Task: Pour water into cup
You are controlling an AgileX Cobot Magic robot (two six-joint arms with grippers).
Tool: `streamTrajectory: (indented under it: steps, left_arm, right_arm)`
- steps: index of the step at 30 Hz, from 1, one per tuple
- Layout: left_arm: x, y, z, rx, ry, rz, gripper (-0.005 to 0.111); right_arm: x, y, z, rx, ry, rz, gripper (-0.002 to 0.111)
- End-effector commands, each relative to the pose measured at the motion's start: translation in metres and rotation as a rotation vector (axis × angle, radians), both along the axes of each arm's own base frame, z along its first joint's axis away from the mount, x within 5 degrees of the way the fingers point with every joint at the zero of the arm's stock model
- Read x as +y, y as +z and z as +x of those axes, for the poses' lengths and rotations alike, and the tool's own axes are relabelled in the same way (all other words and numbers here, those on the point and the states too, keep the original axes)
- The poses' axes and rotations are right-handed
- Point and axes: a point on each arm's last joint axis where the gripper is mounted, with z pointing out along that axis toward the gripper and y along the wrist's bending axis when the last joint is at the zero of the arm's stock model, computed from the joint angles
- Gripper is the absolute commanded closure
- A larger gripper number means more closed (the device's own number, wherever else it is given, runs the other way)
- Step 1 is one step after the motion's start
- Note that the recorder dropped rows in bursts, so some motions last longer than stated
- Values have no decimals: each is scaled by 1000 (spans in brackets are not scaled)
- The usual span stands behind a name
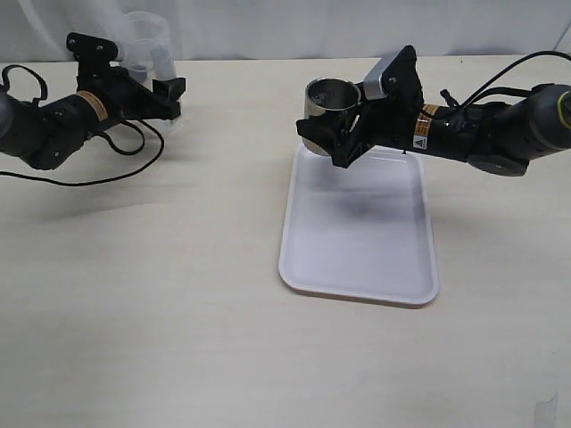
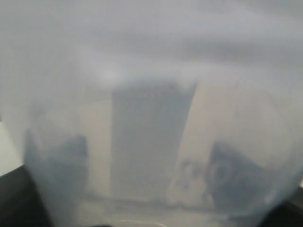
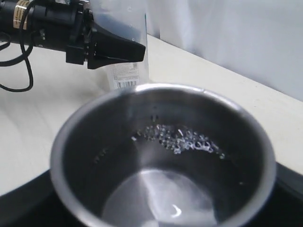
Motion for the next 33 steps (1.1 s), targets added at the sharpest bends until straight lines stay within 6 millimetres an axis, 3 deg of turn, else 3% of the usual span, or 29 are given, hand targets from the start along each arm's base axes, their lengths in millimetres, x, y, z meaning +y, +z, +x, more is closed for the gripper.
streamTrajectory:
  steps: [1, 4, 10, 16, 20, 23, 25, 33]
  left_arm:
    - [-1, -3, 2, 1, 8, -13, 101]
    - [-1, -3, 2, 0, 7, -14, 84]
    - [-1, -4, 2, 10, 8, -14, 38]
    - [6, 7, -1, 13, 28, -13, 35]
    - [6, 3, -3, 40, 12, 21, 35]
    - [6, 4, -2, 40, 21, 7, 12]
    - [8, 2, -3, 57, 16, 5, 5]
    - [17, 11, -11, 100, -97, 19, 5]
  right_arm:
    - [-1, 10, -1, -48, 14, 24, 104]
    - [-1, 10, -1, -48, 14, 24, 104]
    - [-1, 10, -1, -48, 14, 24, 104]
    - [-1, 10, -1, -48, 14, 24, 104]
    - [-1, 10, -1, -48, 14, 24, 104]
    - [-1, 10, -1, -48, 14, 24, 104]
    - [-1, 10, -1, -48, 14, 24, 104]
    - [-1, 10, -1, -48, 14, 24, 104]
